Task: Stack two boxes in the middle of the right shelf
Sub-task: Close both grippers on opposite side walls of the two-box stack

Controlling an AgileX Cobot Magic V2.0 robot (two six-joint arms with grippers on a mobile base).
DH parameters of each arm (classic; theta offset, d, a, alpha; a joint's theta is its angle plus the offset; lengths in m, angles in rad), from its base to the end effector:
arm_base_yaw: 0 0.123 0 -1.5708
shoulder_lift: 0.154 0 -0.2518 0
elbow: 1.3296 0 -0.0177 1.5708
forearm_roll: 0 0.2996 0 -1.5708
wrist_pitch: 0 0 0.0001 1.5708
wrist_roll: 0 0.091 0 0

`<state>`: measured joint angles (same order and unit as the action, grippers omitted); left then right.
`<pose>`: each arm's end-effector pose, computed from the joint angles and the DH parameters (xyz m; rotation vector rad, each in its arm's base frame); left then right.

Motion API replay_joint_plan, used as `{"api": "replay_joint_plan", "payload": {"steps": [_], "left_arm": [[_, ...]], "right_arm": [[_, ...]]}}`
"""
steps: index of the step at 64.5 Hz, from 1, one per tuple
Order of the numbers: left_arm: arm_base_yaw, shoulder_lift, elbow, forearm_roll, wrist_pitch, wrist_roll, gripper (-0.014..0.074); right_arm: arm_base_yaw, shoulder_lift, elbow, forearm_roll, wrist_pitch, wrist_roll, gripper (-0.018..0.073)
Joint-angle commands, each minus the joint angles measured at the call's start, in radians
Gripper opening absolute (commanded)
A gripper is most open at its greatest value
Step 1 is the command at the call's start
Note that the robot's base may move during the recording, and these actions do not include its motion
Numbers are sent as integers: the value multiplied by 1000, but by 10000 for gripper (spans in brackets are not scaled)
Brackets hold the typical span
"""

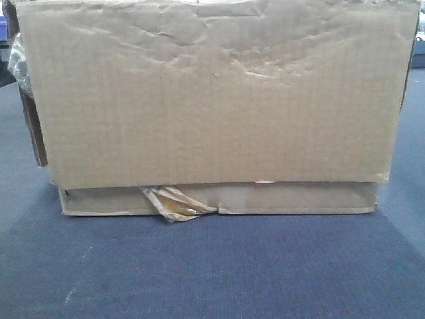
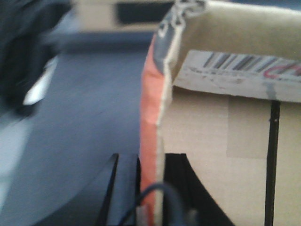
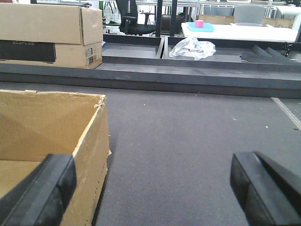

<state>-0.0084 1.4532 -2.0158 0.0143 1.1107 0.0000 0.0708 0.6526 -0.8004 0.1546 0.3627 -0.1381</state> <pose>0.3185 -0.0015 0.5294 0.0069 2.0316 0.0117 0.2023 0.0193 0.3804 -0.0953 1.6927 0.1042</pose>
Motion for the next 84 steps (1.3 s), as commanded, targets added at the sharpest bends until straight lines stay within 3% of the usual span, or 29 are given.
{"api": "replay_joint_plan", "payload": {"steps": [1, 11, 18, 37, 55, 63, 70, 77, 84], "left_arm": [[-104, 1, -21, -25, -39, -65, -111], [-293, 60, -21, -14, -72, -119, -111], [-362, 132, -21, 9, -74, -142, -111], [-388, 332, -21, -7, -34, -183, -111], [-388, 381, -21, -7, -6, -185, -99], [-388, 381, -23, -7, -6, -185, 53], [-388, 381, -23, -7, -3, -185, 344], [-388, 371, -28, -7, -2, -185, 552], [-388, 352, -64, -7, 16, -185, 611]], "right_arm": [[-1, 5, -7, -2, -11, -2, 570], [-1, 5, -3, -1, -4, -2, 570], [-1, 5, -3, 0, 1, -2, 570], [3, 5, -3, 26, 27, -2, 570], [20, 5, -3, 28, 29, -2, 570], [20, 5, -3, 28, 31, -2, 570], [20, 5, -3, 28, 35, -2, 570], [20, 5, -3, 28, 35, -2, 570], [31, 5, -7, 28, 43, -2, 570]]}}
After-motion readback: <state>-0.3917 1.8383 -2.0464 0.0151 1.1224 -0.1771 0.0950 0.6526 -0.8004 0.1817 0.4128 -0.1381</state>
